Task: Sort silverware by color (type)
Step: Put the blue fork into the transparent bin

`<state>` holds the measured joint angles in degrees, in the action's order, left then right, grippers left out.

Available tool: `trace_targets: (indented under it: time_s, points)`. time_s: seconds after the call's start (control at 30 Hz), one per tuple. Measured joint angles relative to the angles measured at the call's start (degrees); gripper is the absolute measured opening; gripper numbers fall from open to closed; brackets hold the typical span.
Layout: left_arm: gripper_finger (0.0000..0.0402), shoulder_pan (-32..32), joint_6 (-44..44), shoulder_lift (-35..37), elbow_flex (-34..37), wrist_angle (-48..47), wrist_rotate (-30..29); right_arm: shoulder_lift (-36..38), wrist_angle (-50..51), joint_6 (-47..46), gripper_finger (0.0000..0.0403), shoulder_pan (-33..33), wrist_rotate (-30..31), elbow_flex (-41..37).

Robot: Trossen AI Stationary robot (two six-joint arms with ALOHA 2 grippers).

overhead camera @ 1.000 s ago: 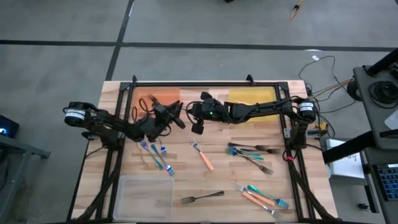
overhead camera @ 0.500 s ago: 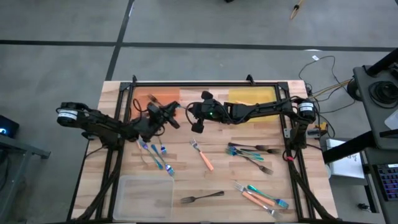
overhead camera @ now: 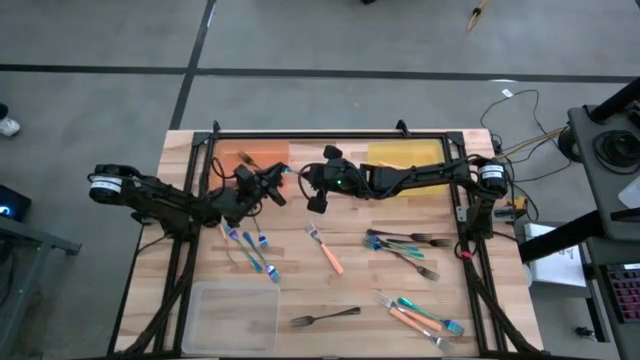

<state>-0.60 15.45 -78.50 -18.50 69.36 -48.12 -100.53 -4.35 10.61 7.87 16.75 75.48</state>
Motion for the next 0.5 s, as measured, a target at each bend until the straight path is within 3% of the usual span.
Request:
trace_targets:
  time_s: [0.3,0.5]
  points:
    - [0.0000,0.0,1.4,-0.1,0.0,-0.3,0.1,0.0,0.2,4.0,0.0015,0.0,0.0,0.0]
    - [0.0000,-0.2,1.8,-0.3,0.1,-0.9,1.7,0.3,-0.3,3.5,0.0069,0.1,-0.2,0.5]
